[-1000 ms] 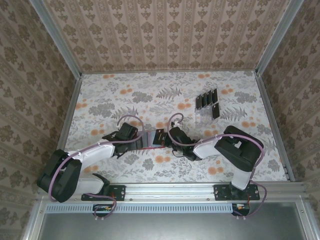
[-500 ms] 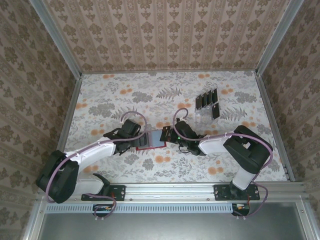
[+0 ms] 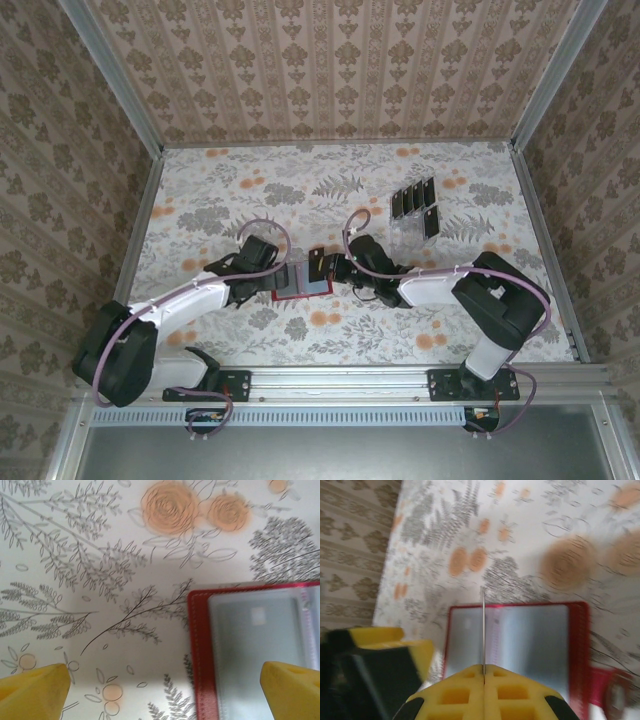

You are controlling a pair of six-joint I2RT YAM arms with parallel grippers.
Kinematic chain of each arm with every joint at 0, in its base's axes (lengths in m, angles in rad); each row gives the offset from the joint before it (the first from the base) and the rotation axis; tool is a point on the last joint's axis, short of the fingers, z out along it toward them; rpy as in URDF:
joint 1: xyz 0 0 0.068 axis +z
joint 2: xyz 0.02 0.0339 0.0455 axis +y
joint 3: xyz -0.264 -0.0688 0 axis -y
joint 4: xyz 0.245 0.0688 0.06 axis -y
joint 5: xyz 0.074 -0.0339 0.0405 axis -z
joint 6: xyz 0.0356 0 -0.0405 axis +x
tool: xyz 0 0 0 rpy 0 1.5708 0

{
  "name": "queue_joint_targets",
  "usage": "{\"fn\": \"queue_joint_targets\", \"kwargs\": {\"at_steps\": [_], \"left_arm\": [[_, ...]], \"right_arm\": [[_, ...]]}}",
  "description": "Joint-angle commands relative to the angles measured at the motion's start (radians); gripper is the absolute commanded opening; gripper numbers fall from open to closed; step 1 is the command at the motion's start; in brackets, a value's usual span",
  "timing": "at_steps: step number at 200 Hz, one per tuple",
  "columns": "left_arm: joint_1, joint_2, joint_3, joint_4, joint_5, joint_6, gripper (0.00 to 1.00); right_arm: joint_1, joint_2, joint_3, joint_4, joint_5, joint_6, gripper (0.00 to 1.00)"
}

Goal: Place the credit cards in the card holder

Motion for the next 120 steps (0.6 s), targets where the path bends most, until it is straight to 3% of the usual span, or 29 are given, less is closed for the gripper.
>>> {"fn": "queue_joint_targets", "kwargs": {"at_steps": [1, 72, 120], "left_arm": [[0.003, 0.014, -0.028, -0.025, -0.032, -0.029, 1.0], [0.0, 0.043, -0.054, -0.033, -0.052, -0.081, 1.0], [-0.002, 0.054, -0.056, -0.057, -0.069, -0.096, 1.0]], "right_arm": [[0.003, 0.042, 0.023, 0.112, -0.044, 0.033, 0.0], [0.008, 0.204, -0.013, 0.389, -0.047, 0.119, 0.0], [0.015, 0.242, -0.037, 0.451, -0.038, 0.138, 0.0]]}}
